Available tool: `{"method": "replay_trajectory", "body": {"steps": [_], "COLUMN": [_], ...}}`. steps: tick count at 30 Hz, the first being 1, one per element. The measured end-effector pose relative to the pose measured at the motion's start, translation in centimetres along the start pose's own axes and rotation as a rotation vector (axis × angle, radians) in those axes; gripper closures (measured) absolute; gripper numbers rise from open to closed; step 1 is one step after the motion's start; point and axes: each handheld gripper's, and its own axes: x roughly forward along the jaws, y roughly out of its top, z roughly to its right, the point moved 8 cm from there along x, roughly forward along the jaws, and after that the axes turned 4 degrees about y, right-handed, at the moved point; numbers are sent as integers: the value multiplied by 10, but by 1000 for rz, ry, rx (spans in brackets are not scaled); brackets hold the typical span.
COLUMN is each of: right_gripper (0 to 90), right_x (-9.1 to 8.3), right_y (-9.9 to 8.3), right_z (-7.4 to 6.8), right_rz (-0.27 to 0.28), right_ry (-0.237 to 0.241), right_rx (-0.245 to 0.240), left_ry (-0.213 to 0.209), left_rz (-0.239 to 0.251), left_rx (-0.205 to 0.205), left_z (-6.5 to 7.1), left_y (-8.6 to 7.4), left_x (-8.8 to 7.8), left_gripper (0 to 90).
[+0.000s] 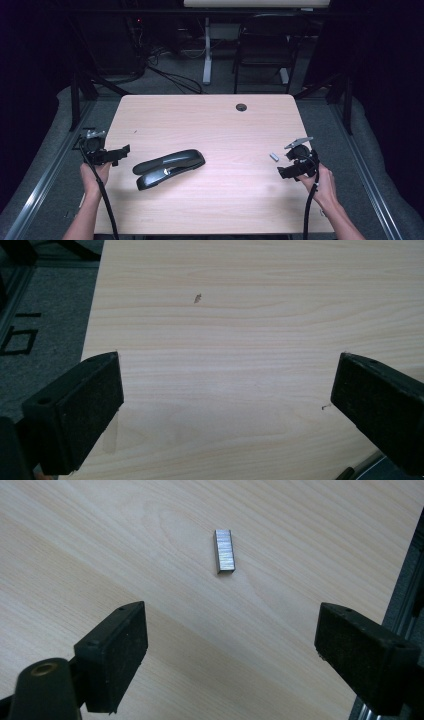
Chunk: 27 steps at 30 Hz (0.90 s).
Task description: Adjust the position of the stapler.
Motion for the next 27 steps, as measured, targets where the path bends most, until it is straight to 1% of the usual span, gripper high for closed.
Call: {"method": "replay_trajectory", "body": {"steps": [3,6,7,8,9,10,11,12,13,14,15,17,18,19,20,21,22,24,25,26,27], "right_gripper": [132,133,133,133,133,133,132,132,131,131,131,131,131,131,131,131,131,132,133,133,134], "right_x": [1,2,2,3,3,4,4,4,5,5,6,6,7,7,8,8,8,9,11,11,12], "right_y": [-2,-3,-2,-3,-3,-3,-3,-3,-2,-3,-3,-3,-5,-5,-6,-7,-8,-9,-8,-8,-5], "right_z": [1,2,2,1,1,0,-1,-2,-3,-3,-2,-2,0,0,0,1,2,7,10,10,14], "right_rz": [-5,-15,-10,-19,-27,-23,-29,-32,-28,-32,-29,-31,-34,-34,-31,-31,-32,-28,-24,-24,-11], "right_ry": [4,11,14,19,23,21,23,25,32,31,27,30,43,43,54,62,63,77,96,96,109], "right_rx": [7,14,19,14,10,10,5,8,15,8,9,8,15,15,29,31,33,60,87,87,118], "left_ry": [-12,-7,-4,-1,3,3,1,2,2,16,16,12,5,5,8,14,29,45,56,56,58], "left_rz": [-36,-55,-61,-64,-65,-65,-67,-66,-66,-60,-59,-53,-63,-63,-79,-84,-95,-94,-92,-92,-92], "left_rx": [24,45,48,59,72,72,97,112,112,133,135,128,120,120,129,132,147,174,185,185,189], "left_z": [4,6,7,7,8,8,10,12,12,13,14,14,15,15,16,16,16,17,17,17,17], "left_y": [-3,-4,-4,-4,-4,-4,-3,-2,-2,0,0,1,0,0,-2,-2,-1,1,1,1,-1], "left_x": [4,5,5,4,3,3,0,-2,-2,-6,-7,-8,-8,-8,-5,-4,-2,0,0,0,-1], "left_gripper": [3,3,3,6,30,73,78,78,75,68,58,46,33,27,26,20,9,0,0,0,0]}}
